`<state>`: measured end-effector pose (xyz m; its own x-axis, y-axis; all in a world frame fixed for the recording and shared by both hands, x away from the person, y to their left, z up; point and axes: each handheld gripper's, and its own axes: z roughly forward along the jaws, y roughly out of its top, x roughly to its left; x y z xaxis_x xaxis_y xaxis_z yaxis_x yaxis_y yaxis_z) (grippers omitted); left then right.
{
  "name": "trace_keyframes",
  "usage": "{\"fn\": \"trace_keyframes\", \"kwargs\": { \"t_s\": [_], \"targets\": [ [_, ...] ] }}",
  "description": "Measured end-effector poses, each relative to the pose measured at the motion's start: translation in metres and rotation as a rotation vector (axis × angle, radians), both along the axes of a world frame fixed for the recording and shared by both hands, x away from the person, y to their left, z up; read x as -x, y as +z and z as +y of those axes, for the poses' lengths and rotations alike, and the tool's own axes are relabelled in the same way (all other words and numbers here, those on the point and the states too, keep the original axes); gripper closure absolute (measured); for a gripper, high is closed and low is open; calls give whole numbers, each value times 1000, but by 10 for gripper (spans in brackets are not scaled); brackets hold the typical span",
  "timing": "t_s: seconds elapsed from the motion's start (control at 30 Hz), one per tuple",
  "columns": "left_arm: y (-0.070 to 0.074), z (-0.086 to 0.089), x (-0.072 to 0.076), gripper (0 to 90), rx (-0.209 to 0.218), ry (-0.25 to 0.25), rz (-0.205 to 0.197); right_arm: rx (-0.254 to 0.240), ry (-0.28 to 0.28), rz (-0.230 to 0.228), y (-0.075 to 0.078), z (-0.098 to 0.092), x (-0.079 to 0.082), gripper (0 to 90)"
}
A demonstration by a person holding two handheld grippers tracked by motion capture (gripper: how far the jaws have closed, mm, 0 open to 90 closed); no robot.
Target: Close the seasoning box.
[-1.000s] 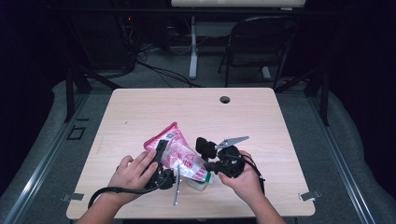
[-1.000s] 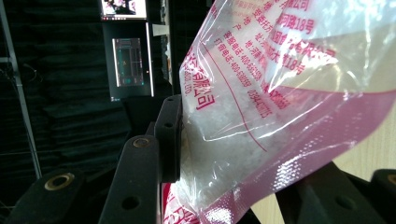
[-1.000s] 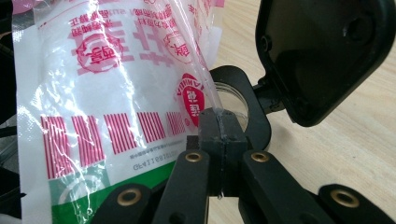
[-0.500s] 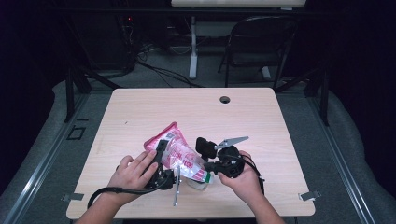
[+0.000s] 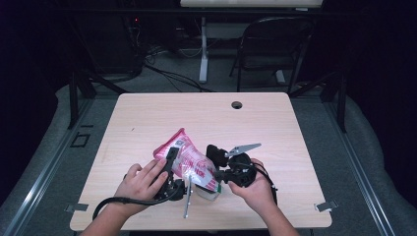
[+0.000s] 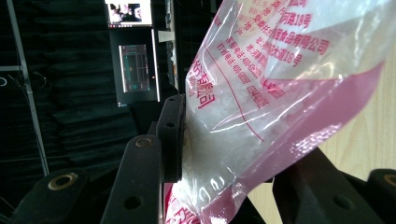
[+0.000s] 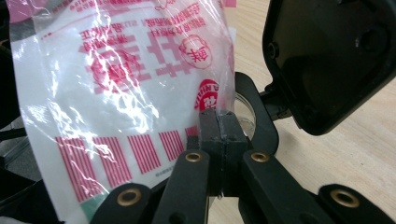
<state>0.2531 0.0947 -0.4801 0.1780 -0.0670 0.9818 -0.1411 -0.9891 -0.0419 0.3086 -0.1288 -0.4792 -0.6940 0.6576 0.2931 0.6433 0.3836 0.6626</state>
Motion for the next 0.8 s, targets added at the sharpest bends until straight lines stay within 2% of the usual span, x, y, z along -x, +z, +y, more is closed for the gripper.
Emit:
{"fn": "trace_keyframes", "kwargs": {
  "t_s": [0.1, 0.3, 0.33, 0.37, 0.5, 0.63, 0.8],
  "targets": [
    [-2, 0, 0, 651, -1, 2, 12, 1, 2, 2, 0, 1, 0, 900],
    [-1, 1, 0, 654, 1, -1, 10, -2, 6, 2, -1, 2, 0, 900],
    [-2, 1, 0, 654, 1, -18, -11, -5, 6, 2, -1, 3, 0, 900],
    [-1, 1, 0, 654, -1, -3, 10, -5, 8, 2, -1, 3, 0, 900],
    [0, 3, 1, 655, -10, -7, 6, 2, 11, 2, -2, 3, 0, 900],
    [0, 5, 2, 658, -3, -2, 19, 8, 7, 4, -2, 2, 0, 900],
    [2, 6, 2, 661, -16, -14, 8, 14, -3, 1, -3, 1, 0, 900]
  ]
}}
